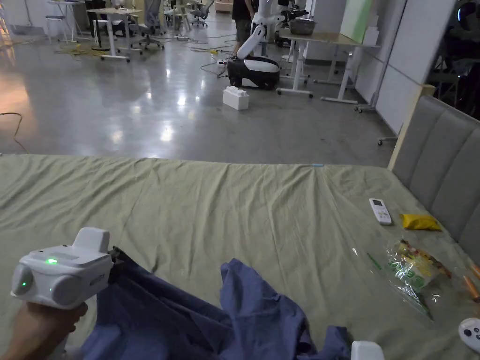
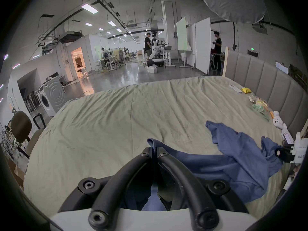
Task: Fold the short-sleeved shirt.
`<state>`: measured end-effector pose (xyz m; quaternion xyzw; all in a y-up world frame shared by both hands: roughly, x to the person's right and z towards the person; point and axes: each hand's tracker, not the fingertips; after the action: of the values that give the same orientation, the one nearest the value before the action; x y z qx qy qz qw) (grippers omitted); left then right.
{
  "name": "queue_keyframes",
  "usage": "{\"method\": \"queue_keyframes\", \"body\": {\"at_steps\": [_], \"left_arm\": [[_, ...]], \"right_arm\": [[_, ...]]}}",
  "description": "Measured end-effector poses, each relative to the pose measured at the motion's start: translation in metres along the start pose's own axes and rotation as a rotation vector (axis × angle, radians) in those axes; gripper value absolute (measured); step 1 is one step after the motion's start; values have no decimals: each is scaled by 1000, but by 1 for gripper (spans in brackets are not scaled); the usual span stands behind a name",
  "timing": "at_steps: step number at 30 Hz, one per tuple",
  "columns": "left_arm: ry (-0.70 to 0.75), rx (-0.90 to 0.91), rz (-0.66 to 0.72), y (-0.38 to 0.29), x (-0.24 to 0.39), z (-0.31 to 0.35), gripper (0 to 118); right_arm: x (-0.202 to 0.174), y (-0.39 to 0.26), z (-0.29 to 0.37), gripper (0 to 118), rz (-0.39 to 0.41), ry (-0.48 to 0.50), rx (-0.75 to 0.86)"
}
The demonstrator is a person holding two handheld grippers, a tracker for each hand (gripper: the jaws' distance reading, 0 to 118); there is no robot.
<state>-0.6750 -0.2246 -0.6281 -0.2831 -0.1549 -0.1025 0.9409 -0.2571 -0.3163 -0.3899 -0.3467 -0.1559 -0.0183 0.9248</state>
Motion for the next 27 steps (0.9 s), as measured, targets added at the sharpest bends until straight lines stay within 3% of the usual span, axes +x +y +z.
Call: {"method": "queue_keyframes", "body": {"at_steps": [8,19,27], "left_arm": [[62,158,-6,53,-25,77,4],[236,321,63,119,-113,176,4],[313,353,183,149,-169,196,4]], "right_arm": [[-4,73,62,7,34,19,231],[17,208,123,7,84,-48,518],[25,302,138,7,77,-84,573]]}}
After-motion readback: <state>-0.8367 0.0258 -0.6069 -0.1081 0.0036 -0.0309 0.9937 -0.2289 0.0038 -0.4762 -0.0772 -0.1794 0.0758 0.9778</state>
